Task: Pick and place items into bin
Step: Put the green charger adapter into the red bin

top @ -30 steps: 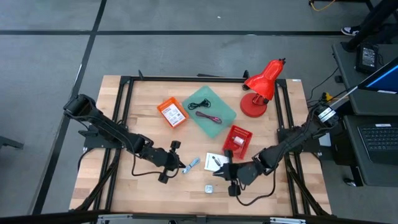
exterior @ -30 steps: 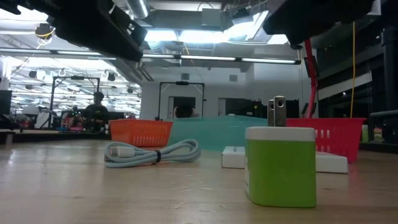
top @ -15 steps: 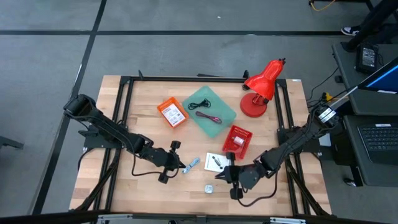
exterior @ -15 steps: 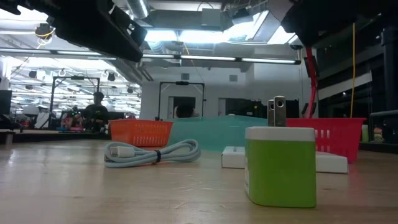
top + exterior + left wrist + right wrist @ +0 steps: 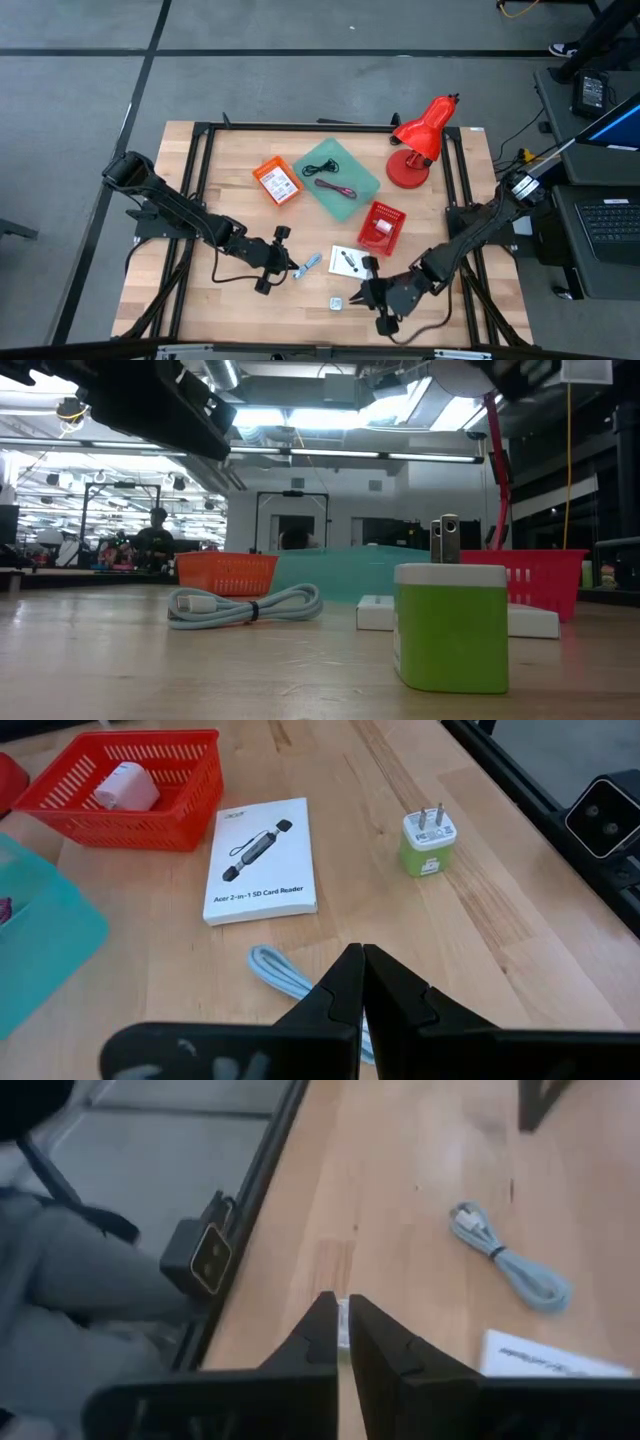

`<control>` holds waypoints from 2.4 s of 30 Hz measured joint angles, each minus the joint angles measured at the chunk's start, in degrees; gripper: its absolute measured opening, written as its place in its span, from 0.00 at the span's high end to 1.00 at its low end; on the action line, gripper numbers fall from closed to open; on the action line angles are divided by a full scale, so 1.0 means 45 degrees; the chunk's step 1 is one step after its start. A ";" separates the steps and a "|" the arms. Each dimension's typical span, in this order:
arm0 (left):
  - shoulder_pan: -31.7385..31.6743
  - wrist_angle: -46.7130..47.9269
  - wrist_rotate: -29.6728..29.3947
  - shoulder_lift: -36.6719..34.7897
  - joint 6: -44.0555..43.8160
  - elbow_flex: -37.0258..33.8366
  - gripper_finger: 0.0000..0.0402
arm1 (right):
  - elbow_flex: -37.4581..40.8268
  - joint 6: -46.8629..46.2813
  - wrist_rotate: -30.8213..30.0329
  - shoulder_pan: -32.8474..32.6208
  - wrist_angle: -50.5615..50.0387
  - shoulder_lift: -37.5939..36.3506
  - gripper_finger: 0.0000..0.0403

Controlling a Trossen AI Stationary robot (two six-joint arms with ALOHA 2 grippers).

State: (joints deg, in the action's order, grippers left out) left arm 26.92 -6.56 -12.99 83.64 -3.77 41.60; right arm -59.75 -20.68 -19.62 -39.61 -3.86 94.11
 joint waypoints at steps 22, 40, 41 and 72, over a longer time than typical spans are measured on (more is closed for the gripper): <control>-0.0083 0.0118 -0.1106 0.0000 -0.0316 0.0000 0.99 | -0.4049 -0.0287 -0.0657 -0.0454 -0.3271 0.3676 1.00; -0.0063 0.0073 -0.1103 0.0000 -0.0325 0.0005 0.99 | -0.6031 -0.1917 -0.1719 -0.1290 -0.6518 0.4674 1.00; -0.0063 0.0080 -0.1100 0.0000 -0.0325 0.0005 0.99 | -0.6031 -0.1930 -0.1719 -0.1256 -0.6602 0.4681 0.99; -0.0063 0.0075 -0.1103 0.0000 -0.0325 0.0005 0.99 | -0.6027 -0.3005 -0.1037 0.0226 -0.7114 0.5874 0.38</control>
State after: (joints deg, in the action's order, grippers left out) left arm 26.63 -6.22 -17.96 83.64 -5.23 41.63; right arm -86.87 -34.20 -24.29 -38.59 -35.87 120.54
